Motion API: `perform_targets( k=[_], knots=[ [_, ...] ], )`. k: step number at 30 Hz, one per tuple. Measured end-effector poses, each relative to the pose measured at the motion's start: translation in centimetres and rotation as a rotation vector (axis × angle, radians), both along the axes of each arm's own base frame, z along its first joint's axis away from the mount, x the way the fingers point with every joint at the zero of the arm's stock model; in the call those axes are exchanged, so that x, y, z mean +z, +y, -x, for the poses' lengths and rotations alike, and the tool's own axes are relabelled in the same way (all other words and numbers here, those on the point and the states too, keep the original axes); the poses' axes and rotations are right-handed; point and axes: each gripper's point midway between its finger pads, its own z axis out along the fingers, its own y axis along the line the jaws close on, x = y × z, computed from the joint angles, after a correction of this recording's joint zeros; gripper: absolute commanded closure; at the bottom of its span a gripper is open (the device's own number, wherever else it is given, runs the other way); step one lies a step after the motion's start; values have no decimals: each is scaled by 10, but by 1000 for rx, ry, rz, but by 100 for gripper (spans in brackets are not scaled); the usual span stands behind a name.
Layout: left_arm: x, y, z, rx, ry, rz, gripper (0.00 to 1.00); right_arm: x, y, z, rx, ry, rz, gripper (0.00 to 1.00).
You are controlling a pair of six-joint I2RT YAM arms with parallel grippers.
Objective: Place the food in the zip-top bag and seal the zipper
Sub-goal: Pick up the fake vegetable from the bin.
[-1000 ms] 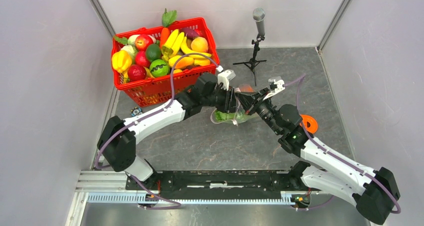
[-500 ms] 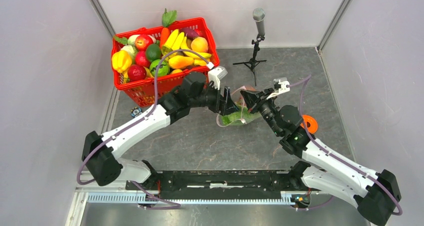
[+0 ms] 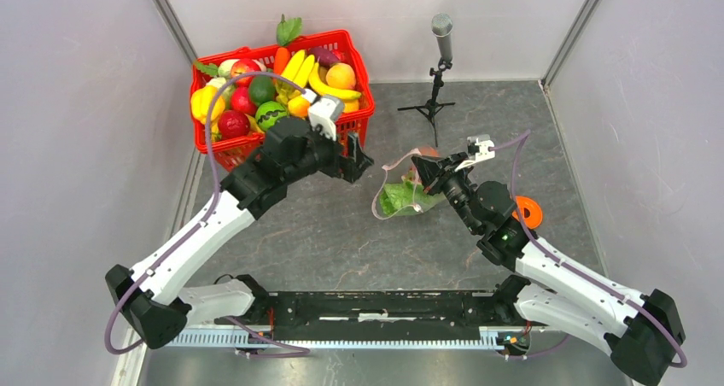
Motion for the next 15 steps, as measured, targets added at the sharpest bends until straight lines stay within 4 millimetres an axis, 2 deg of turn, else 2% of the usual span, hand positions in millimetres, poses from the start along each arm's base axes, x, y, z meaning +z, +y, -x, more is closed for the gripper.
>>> perform_targets(
  k=[7, 9, 15],
  knots=[
    [20, 51, -46, 250, -59, -36, 3, 0, 1, 1, 8, 0, 1, 98],
    [22, 65, -55, 318, -69, -50, 0, 0, 2, 1, 11, -1, 1, 98],
    [25, 109, -77, 512, -74, -110, 0, 2, 1, 2, 14, -5, -3, 98]
  ],
)
